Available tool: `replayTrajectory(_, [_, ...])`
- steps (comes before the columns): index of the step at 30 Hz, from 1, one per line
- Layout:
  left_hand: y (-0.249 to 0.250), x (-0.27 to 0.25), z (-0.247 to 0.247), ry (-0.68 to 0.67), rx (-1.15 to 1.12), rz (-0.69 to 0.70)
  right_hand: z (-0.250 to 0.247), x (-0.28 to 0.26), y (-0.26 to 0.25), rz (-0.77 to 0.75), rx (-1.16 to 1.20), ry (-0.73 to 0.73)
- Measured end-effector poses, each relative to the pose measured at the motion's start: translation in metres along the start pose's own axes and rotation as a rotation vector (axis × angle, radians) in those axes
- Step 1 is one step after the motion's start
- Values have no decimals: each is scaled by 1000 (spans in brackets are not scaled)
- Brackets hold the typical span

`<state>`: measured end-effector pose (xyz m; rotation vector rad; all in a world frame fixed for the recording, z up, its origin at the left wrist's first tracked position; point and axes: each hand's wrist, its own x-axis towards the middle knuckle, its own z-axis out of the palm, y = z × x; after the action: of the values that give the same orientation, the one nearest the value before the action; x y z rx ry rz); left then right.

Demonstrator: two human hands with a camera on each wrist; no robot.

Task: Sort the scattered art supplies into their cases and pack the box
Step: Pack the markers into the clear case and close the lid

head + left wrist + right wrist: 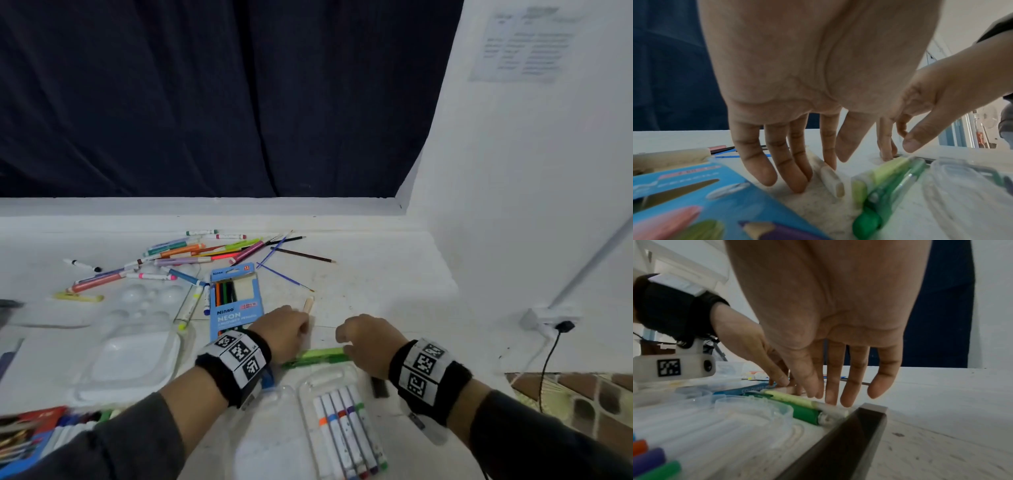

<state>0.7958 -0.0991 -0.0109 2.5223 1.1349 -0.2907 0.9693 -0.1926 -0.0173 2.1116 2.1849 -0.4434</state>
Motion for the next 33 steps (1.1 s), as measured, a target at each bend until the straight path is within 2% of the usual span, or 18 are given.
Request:
replayTrajectory(4, [2, 6, -2, 29, -20, -45, 1, 6, -7, -55, -125, -13])
replayTrajectory(9, [-1, 2, -12, 85, -195, -89, 3, 8, -8, -111, -184, 5])
replayTrajectory(14, [-24, -20, -26, 235, -609, -146, 3, 10, -4, -28, -63, 59])
replayTrajectory(17, [-42, -43, -32, 348, -817, -163, -5, 15, -5, 45, 115, 128])
replayTrajectory(19, [-54, -63, -34, 458, -1021, -156, -9, 18, -8, 91, 318, 223])
replayTrajectory(21, [-64, -85, -36, 551, -1258, -131, -11, 20, -18, 141, 650, 293])
replayTrajectory(25, [-87, -129, -39, 641, -1645, -69, -20, 21, -63, 182, 1339, 230])
replayTrajectory(29, [-123, -161, -33, 718, -1780, -80, -26, 18, -106, 94, 1658, 173])
replayTrajectory(33, [-164, -185, -25, 809, -1772, -159, -20, 27, -151, 78, 1751, 134])
